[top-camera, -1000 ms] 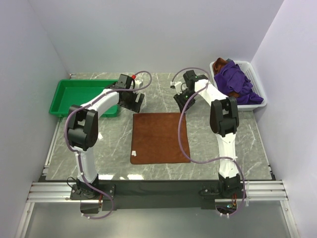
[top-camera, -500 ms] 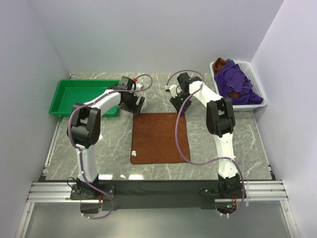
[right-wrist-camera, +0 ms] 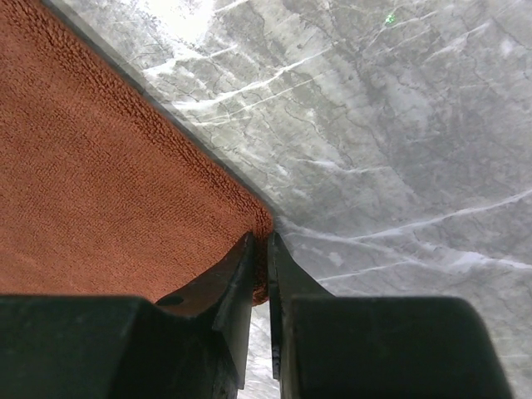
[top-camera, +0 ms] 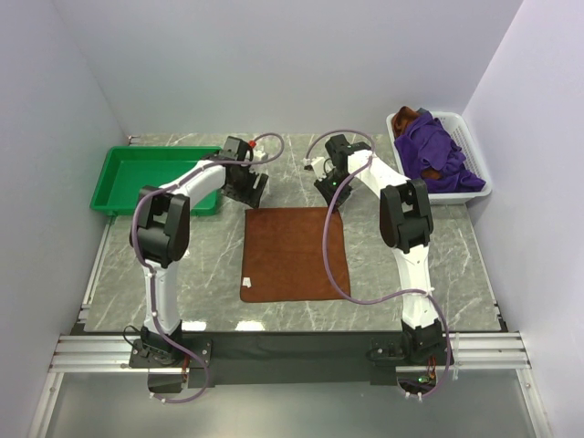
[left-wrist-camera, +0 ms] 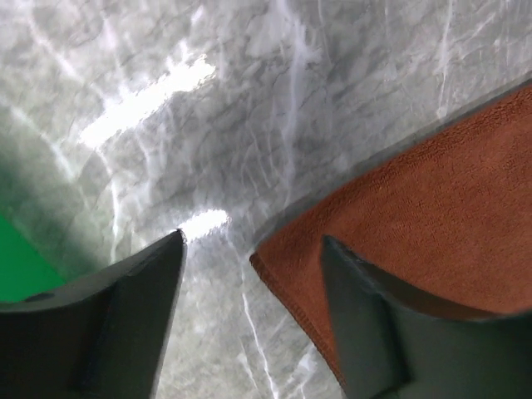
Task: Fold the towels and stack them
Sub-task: Fold the towel
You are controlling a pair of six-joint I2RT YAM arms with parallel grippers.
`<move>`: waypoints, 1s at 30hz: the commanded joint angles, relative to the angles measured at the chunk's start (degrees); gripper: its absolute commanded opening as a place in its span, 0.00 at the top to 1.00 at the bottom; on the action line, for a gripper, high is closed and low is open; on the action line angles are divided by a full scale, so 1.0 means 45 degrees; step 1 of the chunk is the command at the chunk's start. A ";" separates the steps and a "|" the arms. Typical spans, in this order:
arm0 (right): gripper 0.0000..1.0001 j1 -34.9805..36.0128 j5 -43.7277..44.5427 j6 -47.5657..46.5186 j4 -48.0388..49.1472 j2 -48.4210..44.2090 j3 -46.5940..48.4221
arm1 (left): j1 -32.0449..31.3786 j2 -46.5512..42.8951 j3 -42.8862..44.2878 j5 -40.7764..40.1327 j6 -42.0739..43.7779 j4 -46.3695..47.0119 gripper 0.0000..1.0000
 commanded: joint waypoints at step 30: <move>0.85 0.0172 0.0512 0.0013 0.0211 -0.0383 -0.0868 | -0.0030 0.1909 -0.0163 0.0348 -0.0174 -0.1083 0.59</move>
